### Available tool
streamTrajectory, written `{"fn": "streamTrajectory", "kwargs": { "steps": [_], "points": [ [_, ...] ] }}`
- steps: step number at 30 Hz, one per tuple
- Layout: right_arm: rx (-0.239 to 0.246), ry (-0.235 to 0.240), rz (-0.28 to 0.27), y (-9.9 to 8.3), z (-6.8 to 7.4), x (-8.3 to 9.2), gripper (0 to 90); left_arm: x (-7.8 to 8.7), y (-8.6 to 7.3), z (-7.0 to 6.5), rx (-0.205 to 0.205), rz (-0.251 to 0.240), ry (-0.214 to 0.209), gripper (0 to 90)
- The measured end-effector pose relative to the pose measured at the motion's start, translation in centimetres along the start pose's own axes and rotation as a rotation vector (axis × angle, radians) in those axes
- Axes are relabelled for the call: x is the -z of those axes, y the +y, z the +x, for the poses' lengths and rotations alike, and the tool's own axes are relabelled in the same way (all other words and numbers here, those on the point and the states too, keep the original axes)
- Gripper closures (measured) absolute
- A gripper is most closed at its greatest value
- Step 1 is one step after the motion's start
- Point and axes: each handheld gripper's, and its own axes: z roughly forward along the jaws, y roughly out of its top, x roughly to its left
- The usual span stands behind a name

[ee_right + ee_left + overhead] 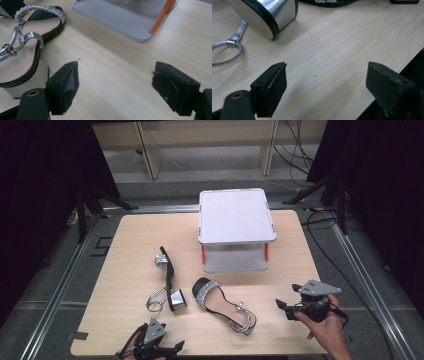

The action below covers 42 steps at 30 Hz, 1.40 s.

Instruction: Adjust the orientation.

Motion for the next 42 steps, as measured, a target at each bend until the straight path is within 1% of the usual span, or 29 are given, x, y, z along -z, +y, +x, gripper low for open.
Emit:
{"fn": "streamTrajectory", "kwargs": {
  "steps": [3, 4, 5, 6, 7, 8, 9, 10, 11, 13, 14, 16, 17, 18, 19, 21, 22, 23, 24, 27, 29, 30, 31, 32, 35, 37, 39, 40, 42],
  "points": [
    [-0.003, 0.011, 0.013, 0.0, 0.2, 0.0, 20.7, 0.0, 0.0, 0.0, 0.001, -0.001, -0.001, 16.4],
    [0.017, 0.012, 0.003, 0.0, 0.1, -0.1, 20.7, 0.0, 0.0, 0.0, 0.005, -0.003, -0.004, 16.4],
    [0.016, 0.026, 0.005, 0.1, 0.1, -0.2, 20.7, 0.1, 0.0, 0.0, -0.004, 0.013, -0.009, 16.4],
    [-0.021, 0.042, 0.008, 0.1, 0.4, -0.2, 20.8, 0.1, 0.0, 0.1, -0.022, 0.024, -0.001, 16.4],
    [0.011, 0.051, -0.007, 0.2, 0.2, -0.3, 20.7, -0.1, 0.0, 0.0, 0.004, 0.001, 0.004, 16.4],
    [-0.012, 0.062, 0.000, 0.2, 0.4, -0.3, 20.3, -0.1, 0.0, 0.0, 0.003, 0.003, 0.002, 16.4],
    [-0.012, 0.080, -0.011, 0.5, 0.7, -0.5, 20.1, -0.1, 0.0, 0.0, 0.004, 0.000, 0.000, 16.4],
    [-0.003, 0.084, -0.019, 0.7, 0.8, -0.6, 19.8, 0.0, 0.1, 0.2, -0.026, 0.025, -0.001, 16.4],
    [-0.003, 0.084, -0.019, 0.7, 0.8, -0.6, 19.8, 0.0, 0.1, 0.2, -0.026, 0.025, -0.001, 16.4],
    [0.015, 0.102, -0.019, 1.3, 1.3, -1.0, 17.8, 0.0, 0.0, 0.0, 0.002, 0.012, -0.005, 16.4],
    [0.014, 0.114, -0.015, 1.6, 1.6, -1.2, 17.7, 0.1, 0.1, 0.2, -0.020, 0.030, -0.005, 16.4],
    [0.045, 0.127, -0.008, 2.4, 2.3, -1.6, 17.8, 0.0, 0.0, 0.2, -0.010, 0.017, -0.005, 16.4],
    [0.050, 0.136, -0.007, 2.7, 2.8, -1.9, 17.8, 0.1, 0.1, 0.3, -0.028, 0.030, -0.005, 16.4],
    [0.077, 0.161, 0.002, 3.6, 3.6, -2.5, 17.8, 0.1, 0.0, 0.2, -0.016, 0.028, -0.006, 16.4],
    [0.077, 0.161, 0.002, 3.6, 3.6, -2.5, 17.8, 0.1, 0.0, 0.2, -0.016, 0.028, -0.006, 16.4],
    [0.116, 0.178, -0.001, 4.5, 4.6, -3.1, 18.3, 0.0, 0.0, 0.2, -0.010, 0.024, 0.001, 16.4],
    [0.140, 0.206, 0.020, 5.3, 5.6, -3.7, 18.0, -0.1, 0.0, 0.0, 0.003, 0.014, -0.002, 16.4],
    [0.140, 0.206, 0.020, 5.3, 5.6, -3.7, 18.0, -0.1, 0.0, 0.0, 0.003, 0.014, -0.002, 16.3],
    [0.149, 0.232, 0.038, 6.1, 6.6, -4.4, 18.0, -0.1, 0.0, 0.0, 0.002, 0.011, 0.000, 16.4],
    [0.168, 0.246, 0.051, 6.7, 7.5, -5.0, 18.2, 0.0, 0.0, 0.1, -0.002, 0.009, -0.008, 16.4],
    [0.193, 0.257, 0.094, 7.1, 8.6, -6.2, 18.4, -0.1, 0.0, 0.1, 0.004, 0.001, 0.005, 16.4],
    [0.193, 0.263, 0.101, 7.1, 8.8, -6.4, 20.4, 0.1, 0.0, 0.2, -0.025, 0.025, -0.006, 16.4],
    [0.193, 0.263, 0.101, 7.1, 8.8, -6.4, 20.4, 0.1, 0.0, 0.2, -0.025, 0.025, -0.006, 16.4],
    [0.198, 0.268, 0.095, 7.1, 9.0, -6.8, 23.1, -0.1, 0.0, 0.0, 0.004, 0.003, 0.001, 16.4],
    [0.204, 0.289, 0.152, 6.8, 9.7, -7.8, 22.0, 0.1, 0.0, 0.1, -0.024, 0.028, -0.012, 16.3],
    [0.209, 0.287, 0.176, 6.5, 10.0, -8.5, 22.5, -0.2, 0.0, -0.1, -0.004, 0.010, -0.001, 16.4],
    [0.199, 0.277, 0.209, 6.2, 10.4, -9.1, 22.1, -0.1, 0.0, -0.1, -0.004, 0.009, -0.012, 16.4],
    [0.215, 0.278, 0.233, 6.1, 10.6, -9.7, 21.4, 0.1, 0.1, 0.1, -0.026, 0.028, -0.014, 16.4],
    [0.217, 0.284, 0.247, 5.8, 10.7, -10.2, 21.3, 0.1, 0.1, 0.1, -0.026, 0.027, -0.014, 16.3]
  ]
}}
